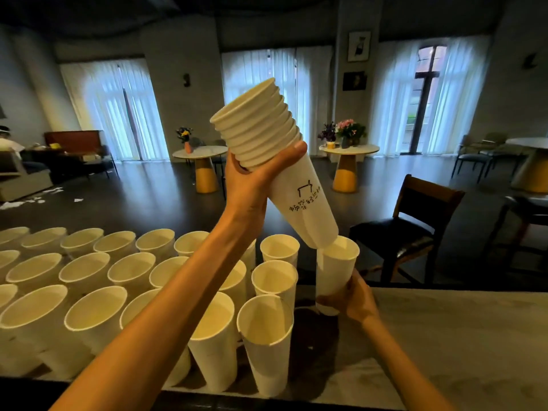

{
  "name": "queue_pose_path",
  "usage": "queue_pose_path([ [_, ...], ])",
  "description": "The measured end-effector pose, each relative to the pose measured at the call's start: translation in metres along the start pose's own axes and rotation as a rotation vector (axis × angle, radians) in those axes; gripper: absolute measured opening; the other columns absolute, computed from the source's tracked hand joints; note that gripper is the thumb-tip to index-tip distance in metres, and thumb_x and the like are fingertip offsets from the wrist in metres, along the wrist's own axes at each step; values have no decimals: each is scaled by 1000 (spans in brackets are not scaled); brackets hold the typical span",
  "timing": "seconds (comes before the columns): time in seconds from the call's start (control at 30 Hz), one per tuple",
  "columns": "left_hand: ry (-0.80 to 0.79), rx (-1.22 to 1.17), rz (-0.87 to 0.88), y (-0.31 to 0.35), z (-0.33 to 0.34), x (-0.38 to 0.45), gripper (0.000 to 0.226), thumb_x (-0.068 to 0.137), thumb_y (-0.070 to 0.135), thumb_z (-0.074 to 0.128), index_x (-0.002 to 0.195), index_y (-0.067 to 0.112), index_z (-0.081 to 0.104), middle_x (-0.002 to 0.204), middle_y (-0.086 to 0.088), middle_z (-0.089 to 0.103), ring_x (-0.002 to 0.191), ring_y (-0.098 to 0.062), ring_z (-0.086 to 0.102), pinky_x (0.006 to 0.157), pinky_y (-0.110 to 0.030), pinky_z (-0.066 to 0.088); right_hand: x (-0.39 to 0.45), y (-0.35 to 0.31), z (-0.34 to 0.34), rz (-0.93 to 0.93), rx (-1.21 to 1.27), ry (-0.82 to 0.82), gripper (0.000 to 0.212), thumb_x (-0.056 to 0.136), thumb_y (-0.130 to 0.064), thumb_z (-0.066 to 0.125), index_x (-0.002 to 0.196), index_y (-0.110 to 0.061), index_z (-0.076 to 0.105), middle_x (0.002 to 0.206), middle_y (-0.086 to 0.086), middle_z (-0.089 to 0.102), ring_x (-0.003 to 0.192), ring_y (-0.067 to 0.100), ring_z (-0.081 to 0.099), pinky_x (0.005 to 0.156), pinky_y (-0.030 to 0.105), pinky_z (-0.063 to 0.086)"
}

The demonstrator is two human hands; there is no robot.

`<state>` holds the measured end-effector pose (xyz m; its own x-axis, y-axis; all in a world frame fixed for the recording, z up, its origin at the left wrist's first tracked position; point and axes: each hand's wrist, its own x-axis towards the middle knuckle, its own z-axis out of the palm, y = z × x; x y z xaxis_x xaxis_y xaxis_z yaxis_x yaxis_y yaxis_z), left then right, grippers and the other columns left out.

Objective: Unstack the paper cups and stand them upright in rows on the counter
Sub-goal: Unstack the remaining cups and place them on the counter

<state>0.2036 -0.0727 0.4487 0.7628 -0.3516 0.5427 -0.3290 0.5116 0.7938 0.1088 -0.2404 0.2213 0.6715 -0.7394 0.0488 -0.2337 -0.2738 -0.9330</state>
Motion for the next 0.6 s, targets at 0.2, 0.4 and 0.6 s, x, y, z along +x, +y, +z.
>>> queue_pose_path([
  [0.2, 10, -16, -3, -5, -16, 6, 87, 57, 30, 86, 134, 7, 52, 122, -18, 65, 109, -33, 66, 89, -55, 58, 24, 14, 23, -30, -59, 28, 102, 58, -24, 94, 144, -17, 40, 140, 10, 53, 133, 34, 47, 107, 55, 40],
  [0.4, -10, 54, -28, -20, -10, 2, 90, 52, 39, 88, 131, 15, 51, 118, -12, 67, 107, -29, 68, 89, -55, 58, 28, 23, 15, -79, -49, -52, 104, 57, -25, 94, 143, -20, 36, 140, 8, 51, 132, 31, 47, 104, 53, 44],
  [0.6, -75, 64, -84, -41, 15, -19, 96, 50, 42, 89, 133, 19, 48, 117, -3, 69, 105, -21, 69, 87, -52, 59, -2, 4, -48, -168, -16, -131, 119, 49, -22, 95, 148, -27, 29, 142, 2, 42, 131, 20, 42, 87, 23, 50],
])
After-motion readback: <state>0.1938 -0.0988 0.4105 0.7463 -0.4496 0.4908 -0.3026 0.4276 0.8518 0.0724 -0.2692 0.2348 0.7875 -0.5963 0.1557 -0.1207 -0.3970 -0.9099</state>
